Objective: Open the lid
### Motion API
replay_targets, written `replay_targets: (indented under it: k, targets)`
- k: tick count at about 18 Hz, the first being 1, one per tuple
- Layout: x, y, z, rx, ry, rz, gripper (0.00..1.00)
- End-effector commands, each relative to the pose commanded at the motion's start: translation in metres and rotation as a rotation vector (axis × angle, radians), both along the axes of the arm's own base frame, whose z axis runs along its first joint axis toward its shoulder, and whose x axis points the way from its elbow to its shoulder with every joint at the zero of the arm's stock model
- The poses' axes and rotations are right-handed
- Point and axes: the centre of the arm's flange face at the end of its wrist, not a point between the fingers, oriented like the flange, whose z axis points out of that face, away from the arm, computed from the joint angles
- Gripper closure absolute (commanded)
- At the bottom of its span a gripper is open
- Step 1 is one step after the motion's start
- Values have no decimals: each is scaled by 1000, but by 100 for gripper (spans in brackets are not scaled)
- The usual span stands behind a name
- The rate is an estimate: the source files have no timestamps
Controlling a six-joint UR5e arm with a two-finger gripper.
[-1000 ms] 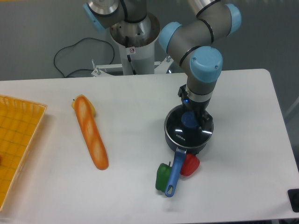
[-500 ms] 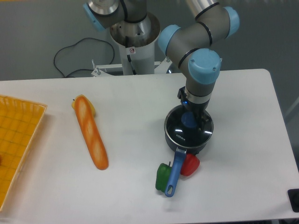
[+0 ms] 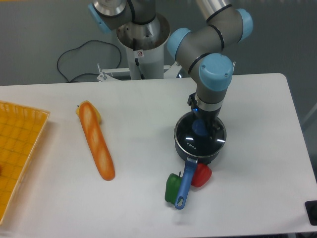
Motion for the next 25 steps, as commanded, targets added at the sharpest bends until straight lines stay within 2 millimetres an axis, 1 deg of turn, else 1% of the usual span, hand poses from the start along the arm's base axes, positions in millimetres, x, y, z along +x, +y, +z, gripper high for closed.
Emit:
replay_targets:
  k: [9, 15, 25]
  targets:
    - [1, -1, -3, -9, -2, -3, 0]
    - [-6, -8, 0, -9, 3, 8, 0]
    - [-6, -10, -1, -36, 17, 5, 0]
